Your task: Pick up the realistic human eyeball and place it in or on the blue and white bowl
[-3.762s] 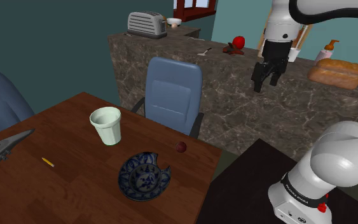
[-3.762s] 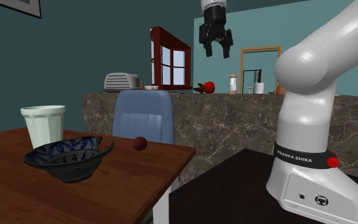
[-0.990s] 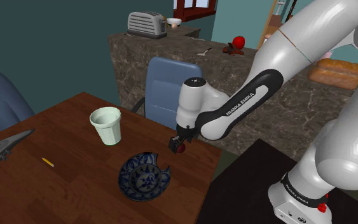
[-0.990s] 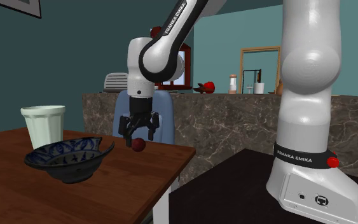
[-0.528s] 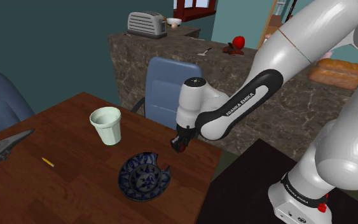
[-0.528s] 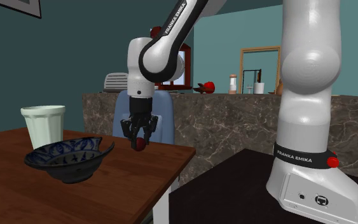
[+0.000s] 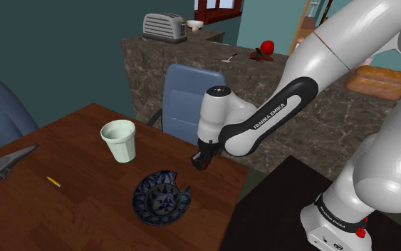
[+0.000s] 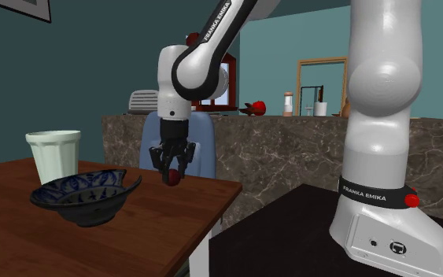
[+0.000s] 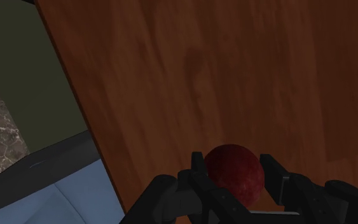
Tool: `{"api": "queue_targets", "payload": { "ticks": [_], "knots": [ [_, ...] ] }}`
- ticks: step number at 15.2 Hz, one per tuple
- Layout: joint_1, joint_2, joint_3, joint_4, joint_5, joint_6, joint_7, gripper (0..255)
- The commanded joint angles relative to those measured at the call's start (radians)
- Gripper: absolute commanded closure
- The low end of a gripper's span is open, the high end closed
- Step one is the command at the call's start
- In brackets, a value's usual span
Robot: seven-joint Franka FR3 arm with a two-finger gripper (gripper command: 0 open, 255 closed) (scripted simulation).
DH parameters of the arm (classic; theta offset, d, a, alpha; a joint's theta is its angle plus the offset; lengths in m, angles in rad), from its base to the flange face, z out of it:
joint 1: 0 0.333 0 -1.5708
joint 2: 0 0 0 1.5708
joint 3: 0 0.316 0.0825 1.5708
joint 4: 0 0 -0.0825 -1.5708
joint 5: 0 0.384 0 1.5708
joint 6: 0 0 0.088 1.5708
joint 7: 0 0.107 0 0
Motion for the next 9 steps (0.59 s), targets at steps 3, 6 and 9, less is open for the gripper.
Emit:
{"api": "queue_targets", "payload": {
  "ticks": [3,6,9],
  "knots": [
    [0.000,-0.047,0.006,0.007,0.036,-0.050,-0.026,255],
    [0.001,-0.086,0.007,0.014,0.063,-0.093,-0.046,255],
    [0.003,-0.122,0.006,0.024,0.085,-0.137,-0.063,255]
  ]
}}
